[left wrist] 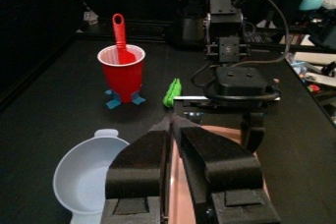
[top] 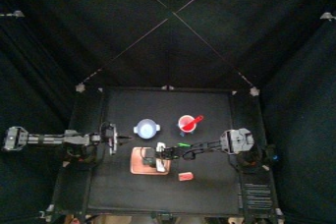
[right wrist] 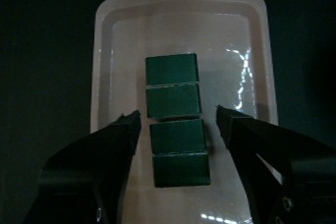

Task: Grab green sushi roll

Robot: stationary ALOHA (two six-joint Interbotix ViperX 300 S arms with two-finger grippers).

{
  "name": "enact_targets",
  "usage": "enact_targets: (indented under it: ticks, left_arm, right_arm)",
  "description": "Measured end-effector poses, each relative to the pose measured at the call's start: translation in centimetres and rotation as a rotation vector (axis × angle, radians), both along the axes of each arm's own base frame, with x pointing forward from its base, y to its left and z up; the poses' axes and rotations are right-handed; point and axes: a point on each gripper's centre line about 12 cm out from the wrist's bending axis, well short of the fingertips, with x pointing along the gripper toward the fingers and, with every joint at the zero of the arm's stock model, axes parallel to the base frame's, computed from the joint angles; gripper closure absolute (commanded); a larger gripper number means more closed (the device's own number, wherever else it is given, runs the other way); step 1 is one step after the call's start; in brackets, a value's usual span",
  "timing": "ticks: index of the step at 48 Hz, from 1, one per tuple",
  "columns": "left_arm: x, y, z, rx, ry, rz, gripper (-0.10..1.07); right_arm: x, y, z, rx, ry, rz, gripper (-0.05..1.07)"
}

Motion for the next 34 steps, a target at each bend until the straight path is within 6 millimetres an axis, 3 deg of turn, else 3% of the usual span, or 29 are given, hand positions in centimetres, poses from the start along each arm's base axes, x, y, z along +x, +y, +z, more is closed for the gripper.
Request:
enact_targets:
  ticks: [22,34]
  left_arm:
    - [0.0,0.0,0.0,0.0,0.0,0.0,0.43]
    - [0.0,0.0,0.0,0.0,0.002,0.0,0.43]
  right_arm:
    - [0.1,-0.1,0.2,-0.004,-0.003,0.001,0.08]
    - [-0.2,-0.1,-0.9,-0.022,0.041,0.016,0.09]
